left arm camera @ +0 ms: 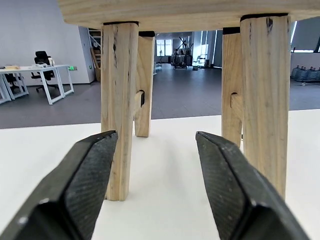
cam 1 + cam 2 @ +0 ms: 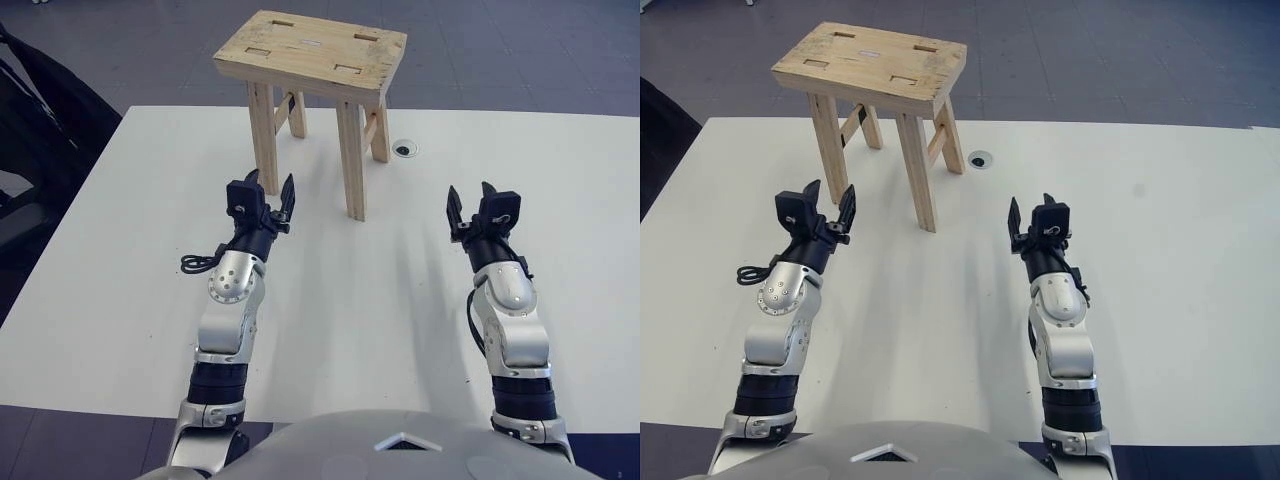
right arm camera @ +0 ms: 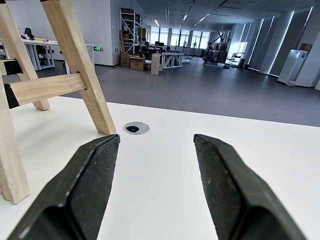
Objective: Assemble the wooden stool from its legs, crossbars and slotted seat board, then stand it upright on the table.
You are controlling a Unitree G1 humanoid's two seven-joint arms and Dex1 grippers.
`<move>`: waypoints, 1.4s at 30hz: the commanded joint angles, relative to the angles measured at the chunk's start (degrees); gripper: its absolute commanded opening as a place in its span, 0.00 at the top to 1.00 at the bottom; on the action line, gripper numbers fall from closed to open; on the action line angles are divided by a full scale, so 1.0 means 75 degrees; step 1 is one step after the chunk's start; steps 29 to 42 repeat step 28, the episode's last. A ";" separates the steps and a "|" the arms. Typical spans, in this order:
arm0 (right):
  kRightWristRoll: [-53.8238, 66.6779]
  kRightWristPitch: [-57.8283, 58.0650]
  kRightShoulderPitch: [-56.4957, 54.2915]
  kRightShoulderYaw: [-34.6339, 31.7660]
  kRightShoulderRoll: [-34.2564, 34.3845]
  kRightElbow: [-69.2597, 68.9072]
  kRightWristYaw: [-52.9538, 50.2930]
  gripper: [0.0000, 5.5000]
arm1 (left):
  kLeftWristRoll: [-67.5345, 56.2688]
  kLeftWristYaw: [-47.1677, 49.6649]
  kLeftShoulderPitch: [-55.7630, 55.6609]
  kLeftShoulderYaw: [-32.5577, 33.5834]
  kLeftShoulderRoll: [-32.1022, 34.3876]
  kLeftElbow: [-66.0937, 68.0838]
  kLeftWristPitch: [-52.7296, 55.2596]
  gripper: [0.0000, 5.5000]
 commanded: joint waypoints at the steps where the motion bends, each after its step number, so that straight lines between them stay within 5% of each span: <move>1: -0.0105 0.0193 -0.0139 0.0023 0.0075 -0.0028 -0.0118 0.51 | 0.0478 0.0130 0.0024 -0.0080 -0.0011 -0.0132 -0.0301 0.49; 42: -0.0130 0.0280 -0.0353 0.0427 0.0173 0.0250 0.0295 0.51 | 0.0780 -0.0199 -0.0247 0.0304 0.0133 0.0422 -0.0578 0.49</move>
